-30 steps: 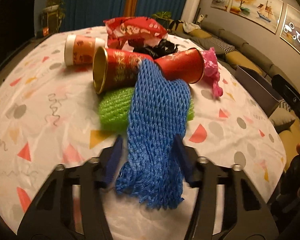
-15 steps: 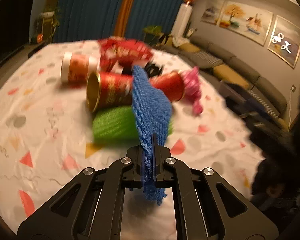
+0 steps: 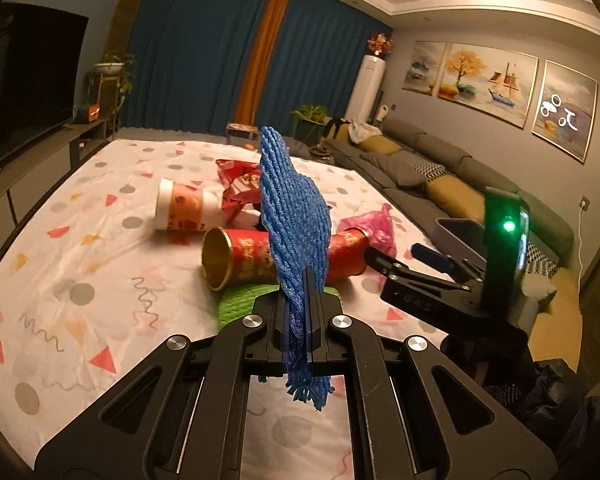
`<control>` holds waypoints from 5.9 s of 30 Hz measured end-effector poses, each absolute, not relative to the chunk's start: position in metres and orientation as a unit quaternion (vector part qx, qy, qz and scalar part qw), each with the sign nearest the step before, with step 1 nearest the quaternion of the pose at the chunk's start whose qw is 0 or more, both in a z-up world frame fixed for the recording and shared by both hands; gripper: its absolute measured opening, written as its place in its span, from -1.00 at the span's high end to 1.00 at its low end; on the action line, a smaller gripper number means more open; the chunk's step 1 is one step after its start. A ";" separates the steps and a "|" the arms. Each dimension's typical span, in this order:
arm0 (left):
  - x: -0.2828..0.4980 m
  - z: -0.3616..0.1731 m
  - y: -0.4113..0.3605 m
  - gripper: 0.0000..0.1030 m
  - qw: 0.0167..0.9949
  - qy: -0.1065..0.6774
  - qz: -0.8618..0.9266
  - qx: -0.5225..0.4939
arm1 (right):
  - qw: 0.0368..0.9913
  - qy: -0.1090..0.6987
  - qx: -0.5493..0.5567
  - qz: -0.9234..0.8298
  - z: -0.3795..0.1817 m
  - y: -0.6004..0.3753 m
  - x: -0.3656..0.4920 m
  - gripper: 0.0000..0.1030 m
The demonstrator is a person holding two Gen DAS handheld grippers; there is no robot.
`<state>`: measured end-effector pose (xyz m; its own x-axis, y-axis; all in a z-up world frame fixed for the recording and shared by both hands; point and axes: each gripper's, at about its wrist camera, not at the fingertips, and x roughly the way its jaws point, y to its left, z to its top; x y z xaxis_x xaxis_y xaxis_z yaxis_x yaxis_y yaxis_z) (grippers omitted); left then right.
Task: Collect trash
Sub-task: 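Hold the blue net in the left gripper while the right gripper grasps the red can, then carry the blue net and red can over the grey bin, then open the left and right grippers to drop the net and can into the bin, then move both grippers back from the bin toward the table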
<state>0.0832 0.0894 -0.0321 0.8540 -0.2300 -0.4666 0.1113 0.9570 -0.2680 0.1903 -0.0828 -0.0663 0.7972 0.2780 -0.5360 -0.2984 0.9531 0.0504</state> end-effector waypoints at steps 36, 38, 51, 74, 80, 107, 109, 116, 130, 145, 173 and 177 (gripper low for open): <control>0.093 -0.035 0.084 0.91 0.954 0.262 -0.090 -0.114 | 0.913 0.298 0.011 0.279 -0.062 -0.095 0.168 0.93; 0.093 -0.033 0.080 0.91 0.955 0.260 -0.093 -0.111 | 0.915 0.293 0.014 0.276 -0.058 -0.101 0.162 0.93; 0.102 -0.018 0.044 0.91 0.956 0.249 -0.122 -0.094 | 0.936 0.251 0.030 0.246 -0.026 -0.149 0.141 0.93; 0.212 0.018 -0.163 0.91 0.927 0.228 -0.296 -0.040 | 0.980 0.192 0.043 0.027 0.013 -0.328 0.159 0.93; 0.247 0.004 -0.214 0.91 0.915 0.241 -0.323 -0.039 | 0.976 0.211 0.051 -0.010 -0.009 -0.362 0.177 0.93; 0.322 -0.062 -0.315 0.90 0.873 0.330 -0.356 -0.034 | 0.960 0.275 0.046 -0.018 -0.057 -0.381 0.198 0.93; 0.324 -0.066 -0.316 0.90 0.870 0.338 -0.357 -0.037 | 0.960 0.275 0.049 -0.019 -0.058 -0.382 0.199 0.93; 0.330 -0.074 -0.311 0.14 0.865 0.353 -0.354 -0.038 | 0.957 0.284 0.050 -0.018 -0.057 -0.377 0.204 0.93; 0.300 -0.060 -0.228 -0.85 0.908 0.318 -0.259 -0.086 | 0.952 0.300 0.064 -0.022 -0.065 -0.381 0.216 0.71; 0.215 -0.038 -0.128 -0.88 0.944 0.277 -0.156 -0.090 | 0.969 0.224 0.053 -0.087 -0.030 -0.350 0.158 -0.55; 0.101 -0.050 0.081 -0.88 0.962 0.243 0.028 -0.118 | 0.969 0.235 -0.009 0.079 -0.046 -0.140 0.109 -0.65; 0.110 -0.055 0.090 -0.88 0.960 0.253 0.025 -0.119 | 0.967 0.240 -0.010 0.084 -0.048 -0.133 0.114 -0.65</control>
<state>0.1100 0.0903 -0.0546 0.8710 -0.0111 -0.4912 -0.1088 0.9705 -0.2150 0.1145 -0.1328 -0.0483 0.8706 0.1570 -0.4662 -0.1669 0.9858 0.0202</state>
